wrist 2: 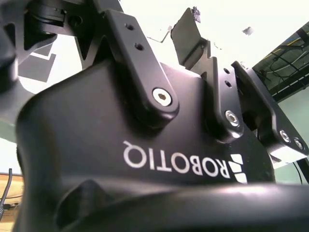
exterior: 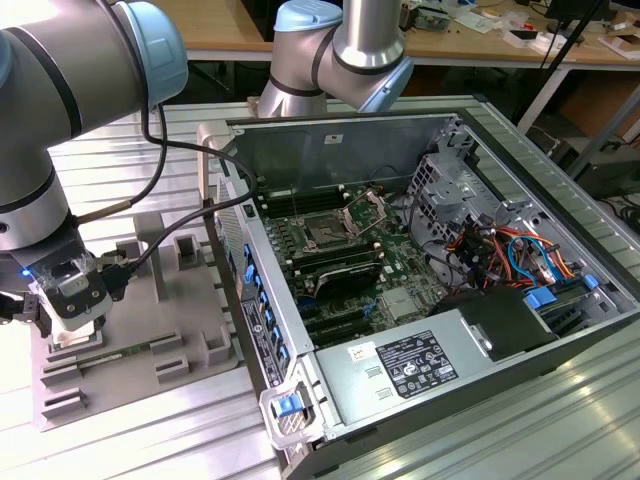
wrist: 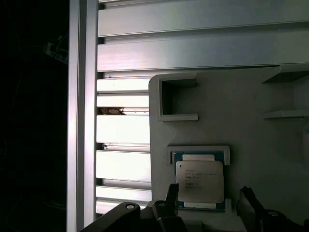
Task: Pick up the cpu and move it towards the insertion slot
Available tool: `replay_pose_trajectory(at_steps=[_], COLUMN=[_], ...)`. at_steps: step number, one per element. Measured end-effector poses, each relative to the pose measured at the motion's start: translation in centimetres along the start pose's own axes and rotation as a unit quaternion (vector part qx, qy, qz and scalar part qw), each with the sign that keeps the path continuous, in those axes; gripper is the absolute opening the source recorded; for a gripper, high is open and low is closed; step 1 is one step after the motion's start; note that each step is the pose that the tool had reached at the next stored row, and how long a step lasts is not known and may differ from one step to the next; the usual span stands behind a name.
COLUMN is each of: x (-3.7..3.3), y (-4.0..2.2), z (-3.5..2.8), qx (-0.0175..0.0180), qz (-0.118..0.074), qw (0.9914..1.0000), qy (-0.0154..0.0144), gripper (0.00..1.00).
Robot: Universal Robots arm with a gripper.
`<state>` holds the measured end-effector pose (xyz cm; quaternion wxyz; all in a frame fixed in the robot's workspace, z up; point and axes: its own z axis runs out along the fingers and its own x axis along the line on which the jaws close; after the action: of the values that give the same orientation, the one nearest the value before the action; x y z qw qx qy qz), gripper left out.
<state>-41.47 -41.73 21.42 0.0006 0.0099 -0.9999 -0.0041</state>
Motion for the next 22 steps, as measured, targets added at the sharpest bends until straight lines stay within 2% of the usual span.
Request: replay_pose_trajectory(at_steps=[22], x=[0.0], y=[0.0], z=[0.53], qx=[0.0], qz=[0.0], qw=[1.0], qy=[0.0], gripper=[0.6])
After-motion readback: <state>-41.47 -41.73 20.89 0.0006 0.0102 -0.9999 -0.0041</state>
